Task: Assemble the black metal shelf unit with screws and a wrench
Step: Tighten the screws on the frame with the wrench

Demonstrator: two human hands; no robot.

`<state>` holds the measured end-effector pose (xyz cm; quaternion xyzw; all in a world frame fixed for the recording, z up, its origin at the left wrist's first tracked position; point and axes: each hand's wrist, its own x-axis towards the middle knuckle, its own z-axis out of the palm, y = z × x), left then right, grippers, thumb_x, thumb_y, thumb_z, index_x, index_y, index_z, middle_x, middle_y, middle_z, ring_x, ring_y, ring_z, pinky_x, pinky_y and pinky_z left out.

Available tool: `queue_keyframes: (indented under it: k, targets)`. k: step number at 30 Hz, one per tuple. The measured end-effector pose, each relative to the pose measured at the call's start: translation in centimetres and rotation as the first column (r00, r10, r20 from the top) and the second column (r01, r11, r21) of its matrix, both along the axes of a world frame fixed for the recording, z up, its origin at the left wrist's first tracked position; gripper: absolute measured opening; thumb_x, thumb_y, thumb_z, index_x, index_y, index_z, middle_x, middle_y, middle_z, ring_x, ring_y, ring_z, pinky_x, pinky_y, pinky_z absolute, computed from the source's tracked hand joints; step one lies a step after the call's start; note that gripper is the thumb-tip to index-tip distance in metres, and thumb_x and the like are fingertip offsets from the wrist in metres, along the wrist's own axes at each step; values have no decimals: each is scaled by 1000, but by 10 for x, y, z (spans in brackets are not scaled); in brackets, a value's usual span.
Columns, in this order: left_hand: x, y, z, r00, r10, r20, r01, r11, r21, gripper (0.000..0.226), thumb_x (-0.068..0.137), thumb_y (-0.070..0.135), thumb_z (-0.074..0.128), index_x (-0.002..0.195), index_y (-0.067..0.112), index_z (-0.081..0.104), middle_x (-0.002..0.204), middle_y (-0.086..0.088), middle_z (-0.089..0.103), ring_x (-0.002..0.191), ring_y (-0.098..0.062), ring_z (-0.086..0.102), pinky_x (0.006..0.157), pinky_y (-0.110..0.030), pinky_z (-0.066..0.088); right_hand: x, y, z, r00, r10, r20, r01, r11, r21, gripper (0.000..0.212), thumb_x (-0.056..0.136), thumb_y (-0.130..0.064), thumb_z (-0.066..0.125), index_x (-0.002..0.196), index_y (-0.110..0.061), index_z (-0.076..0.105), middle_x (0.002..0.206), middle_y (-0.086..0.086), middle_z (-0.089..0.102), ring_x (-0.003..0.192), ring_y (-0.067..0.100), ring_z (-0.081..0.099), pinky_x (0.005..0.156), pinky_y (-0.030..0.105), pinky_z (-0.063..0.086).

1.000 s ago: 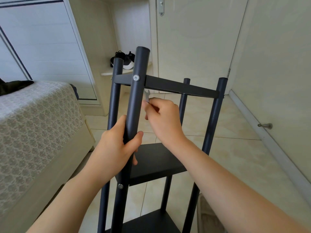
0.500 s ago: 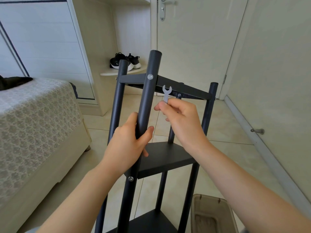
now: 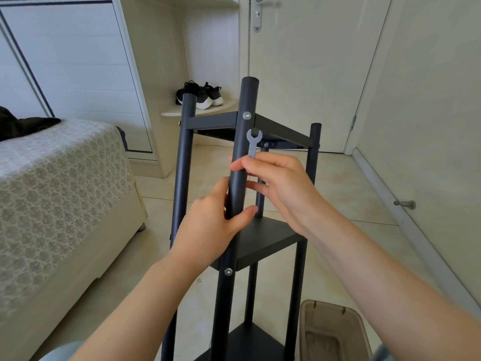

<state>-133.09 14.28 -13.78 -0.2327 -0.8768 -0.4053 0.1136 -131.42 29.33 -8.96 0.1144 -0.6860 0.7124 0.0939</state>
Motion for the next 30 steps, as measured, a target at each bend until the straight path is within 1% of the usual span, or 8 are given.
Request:
queue_keyframes:
  k: [5,7,10,13,15,18,22,30]
  targets:
    - [18,-9,-3,994,87,-62,-89,995,-39,56,78,62,56,123,29,56,85,20,60,84,-3,65,76,-27,59,-2,0,-2,1000,-23,-4,23,1000,2,19,97,-15,59,100,-9,77,107,-1,74,106,11,66,89,29,57]
    - [29,-14,-11,990,124,-68,-125,992,-9,51,80,55,61,125,31,56,88,20,60,87,-3,64,78,-26,59,-4,0,-2,999,-33,-3,33,999,-2,18,96,-15,60,102,-10,77,108,-1,74,106,7,66,84,25,57]
    - [45,-20,-24,982,184,-51,-185,983,-8,32,84,40,73,111,36,55,85,21,59,80,2,62,68,-14,53,-6,1,-3,999,-41,15,41,999,-15,18,96,-16,61,103,-9,77,107,-3,74,102,4,66,83,26,57]
    - [57,-21,-37,975,213,58,-213,977,-17,30,84,36,77,92,38,48,80,16,59,82,11,57,57,-7,46,-8,0,-4,999,-34,31,35,999,-31,18,96,-16,62,102,-10,77,105,-3,74,101,6,67,84,28,58]
    - [63,-21,-45,958,243,150,-240,970,-44,33,85,40,76,87,38,42,81,14,59,74,6,60,52,-7,42,-8,-2,-4,999,-41,31,42,999,-25,17,95,-16,62,100,-12,78,105,-3,74,102,8,67,86,30,58]
    - [70,-23,-59,925,260,278,-250,966,-70,35,85,44,74,88,36,41,85,14,59,69,-2,62,51,-9,41,-7,-5,-3,998,-52,30,53,998,-15,18,96,-16,61,101,-12,78,106,-2,74,104,11,67,88,32,58]
    - [76,-20,-81,886,208,414,-190,978,-85,31,90,42,69,93,38,39,91,22,53,77,3,57,53,-8,40,-4,-7,-2,997,-73,35,74,997,-26,17,96,-16,61,100,-12,78,105,0,73,104,13,66,89,35,58]
    - [92,-1,-102,869,58,492,-247,912,328,22,100,32,56,118,39,46,100,11,63,86,1,66,65,-5,49,2,-5,-5,995,-91,39,91,996,4,14,93,-10,63,94,-11,78,105,3,72,104,16,66,93,33,56]
